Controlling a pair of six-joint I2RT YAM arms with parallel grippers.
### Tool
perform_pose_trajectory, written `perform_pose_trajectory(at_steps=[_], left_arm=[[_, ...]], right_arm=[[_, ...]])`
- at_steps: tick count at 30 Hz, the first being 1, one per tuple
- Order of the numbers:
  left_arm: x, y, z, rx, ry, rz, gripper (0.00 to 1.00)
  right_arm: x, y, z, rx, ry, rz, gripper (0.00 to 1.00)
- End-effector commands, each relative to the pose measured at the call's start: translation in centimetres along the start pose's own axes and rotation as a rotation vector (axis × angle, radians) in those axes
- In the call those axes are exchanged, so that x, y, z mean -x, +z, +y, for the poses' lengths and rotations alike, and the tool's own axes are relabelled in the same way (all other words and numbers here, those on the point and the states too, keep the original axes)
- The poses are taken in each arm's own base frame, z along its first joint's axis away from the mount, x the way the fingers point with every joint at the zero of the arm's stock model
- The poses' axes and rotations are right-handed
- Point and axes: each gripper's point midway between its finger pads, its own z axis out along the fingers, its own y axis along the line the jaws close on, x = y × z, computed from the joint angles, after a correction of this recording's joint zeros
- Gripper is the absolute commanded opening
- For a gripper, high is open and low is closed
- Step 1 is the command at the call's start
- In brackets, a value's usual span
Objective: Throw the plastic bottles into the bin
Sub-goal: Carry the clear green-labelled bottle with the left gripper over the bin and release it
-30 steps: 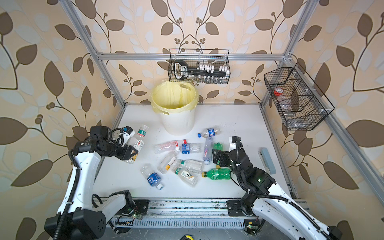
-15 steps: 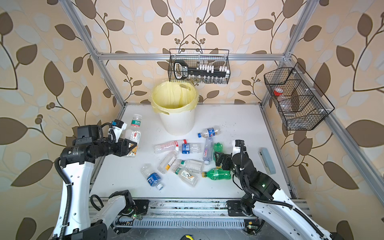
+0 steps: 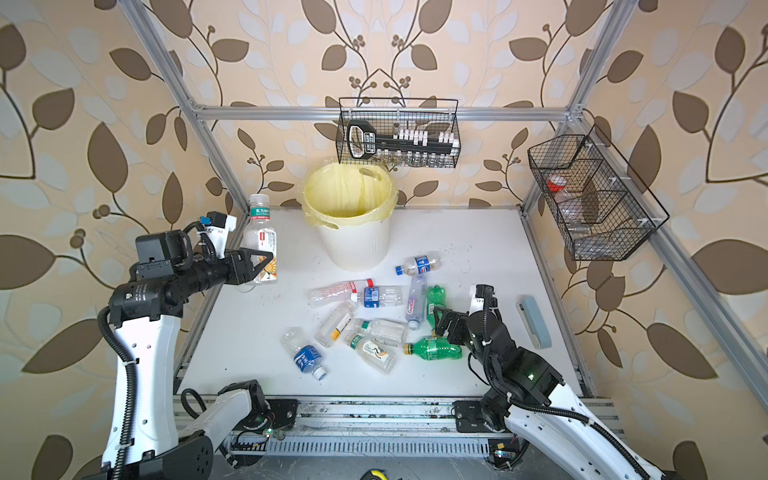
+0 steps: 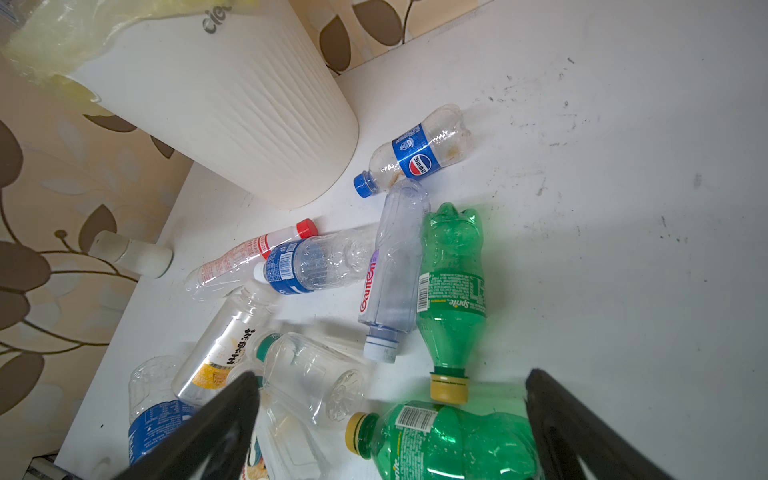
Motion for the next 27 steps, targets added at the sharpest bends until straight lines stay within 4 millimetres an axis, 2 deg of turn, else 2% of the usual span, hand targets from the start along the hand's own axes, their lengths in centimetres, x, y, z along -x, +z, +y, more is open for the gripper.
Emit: perform_pose_trajectory(at_steps=[1,6,14,27], left_arm=[[5.1,-1.5,-2.3,-0.075,-0.015,-0.170,0.47],[8.2,-1.8,-2.6,-0.093,-0.049,-0.232,0.45],[11.1,-1.6,-2.6,-0.120,-0.095,-0.290,0.45],[11.0,-1.0,-1.4,-0.099,-0.160,-0.325,0.46]], right_arm=[[0.3,-0.3,-1.0,-0.038,0.011,-0.028,1.00],[0.6,-0.3,-1.0,-0.047,0.004,-0.040,1.00],[1.1,0.2,-1.0,-0.056,0.006,-0.067,1.00],[1.6,0.8,-1.1,-0.080,0.002,-0.073,1.00]])
